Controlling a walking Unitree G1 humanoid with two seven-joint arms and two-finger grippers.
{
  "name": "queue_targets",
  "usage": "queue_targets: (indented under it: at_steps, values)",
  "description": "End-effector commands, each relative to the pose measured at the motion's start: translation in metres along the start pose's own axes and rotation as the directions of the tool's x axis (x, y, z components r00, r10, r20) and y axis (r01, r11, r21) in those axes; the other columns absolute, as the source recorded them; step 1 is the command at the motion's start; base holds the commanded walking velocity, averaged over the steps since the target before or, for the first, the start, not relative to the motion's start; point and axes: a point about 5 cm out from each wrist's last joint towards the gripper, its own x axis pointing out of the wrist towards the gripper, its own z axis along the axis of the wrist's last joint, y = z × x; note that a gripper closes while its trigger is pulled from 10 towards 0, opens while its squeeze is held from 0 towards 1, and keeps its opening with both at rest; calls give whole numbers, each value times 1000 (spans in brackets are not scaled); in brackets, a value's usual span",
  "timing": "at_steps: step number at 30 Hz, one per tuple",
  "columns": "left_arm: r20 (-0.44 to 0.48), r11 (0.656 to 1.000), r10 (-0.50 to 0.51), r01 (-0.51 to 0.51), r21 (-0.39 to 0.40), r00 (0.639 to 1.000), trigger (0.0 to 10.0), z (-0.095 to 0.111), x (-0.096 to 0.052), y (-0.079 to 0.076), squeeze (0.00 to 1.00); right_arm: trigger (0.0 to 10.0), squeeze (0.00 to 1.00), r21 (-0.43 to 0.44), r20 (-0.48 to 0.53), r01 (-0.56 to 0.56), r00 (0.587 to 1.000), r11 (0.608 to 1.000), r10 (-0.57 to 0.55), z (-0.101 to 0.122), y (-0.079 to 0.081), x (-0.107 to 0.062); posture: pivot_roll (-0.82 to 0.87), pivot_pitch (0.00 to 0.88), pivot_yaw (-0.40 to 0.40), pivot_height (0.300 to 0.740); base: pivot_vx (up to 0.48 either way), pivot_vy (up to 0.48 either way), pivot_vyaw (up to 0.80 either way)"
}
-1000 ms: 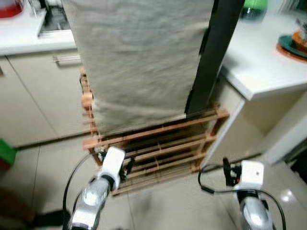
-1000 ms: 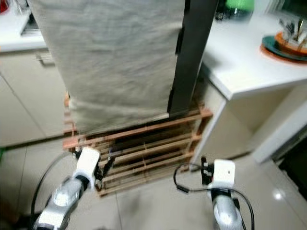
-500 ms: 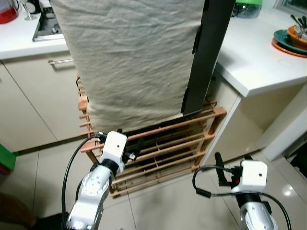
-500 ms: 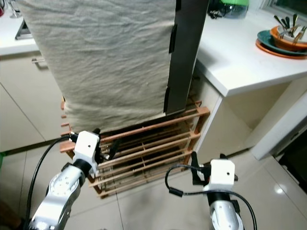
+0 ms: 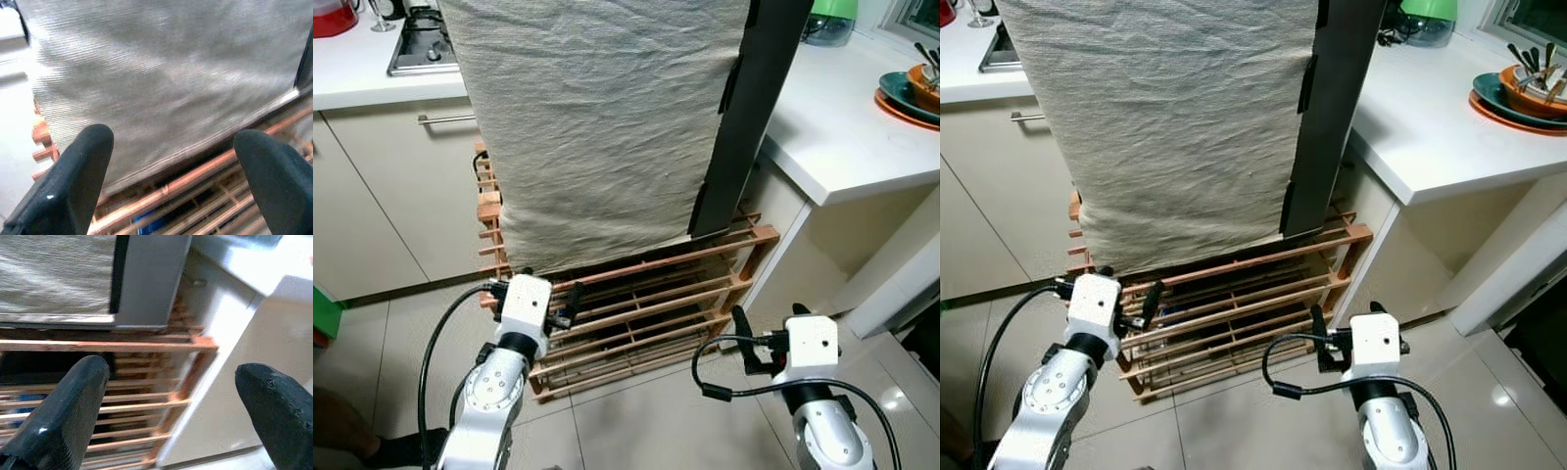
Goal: Clothes washing
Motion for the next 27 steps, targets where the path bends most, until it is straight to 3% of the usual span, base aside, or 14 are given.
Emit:
queue_targets:
  at_steps: [1, 4, 8, 16, 20, 27]
  values:
    - [20, 998, -54, 54, -25, 998, 10000, 6, -1, -4, 0, 10000, 0, -39, 26, 21, 999, 999, -20, 6, -3, 3, -138, 0, -22, 740, 0, 0, 0]
    - [10, 997, -70, 70, -40, 998, 10000, 7, 0, -6, 0, 10000, 0, -28, 14, 5, 1000, 1000, -4, 5, -2, 3, -138, 0, -22, 740, 0, 0, 0]
    - [22, 998, -59, 58, 25, 998, 10000, 9, 5, -7, 0, 10000, 0, -5, 4, -32, 999, 999, 32, 7, 2, 4, -143, 0, -7, 740, 0, 0, 0]
    - [34, 992, -129, 129, 10, 991, 10000, 18, 8, -12, 0, 10000, 0, 51, -28, 1, 1000, 999, 1, 9, 2, 6, -144, 0, 9, 740, 0, 0, 0]
    - [61, 989, -145, 144, 20, 988, 10000, 25, 12, -13, 0, 10000, 0, 103, -50, 21, 999, 994, -16, 9, 0, 7, -145, 0, 13, 740, 0, 0, -800]
    - [72, 990, -142, 142, 9, 987, 10000, 31, 16, -12, 0, 10000, 0, 108, -58, 50, 997, 993, -44, 10, -2, 8, -147, 0, 25, 740, 0, 0, -800]
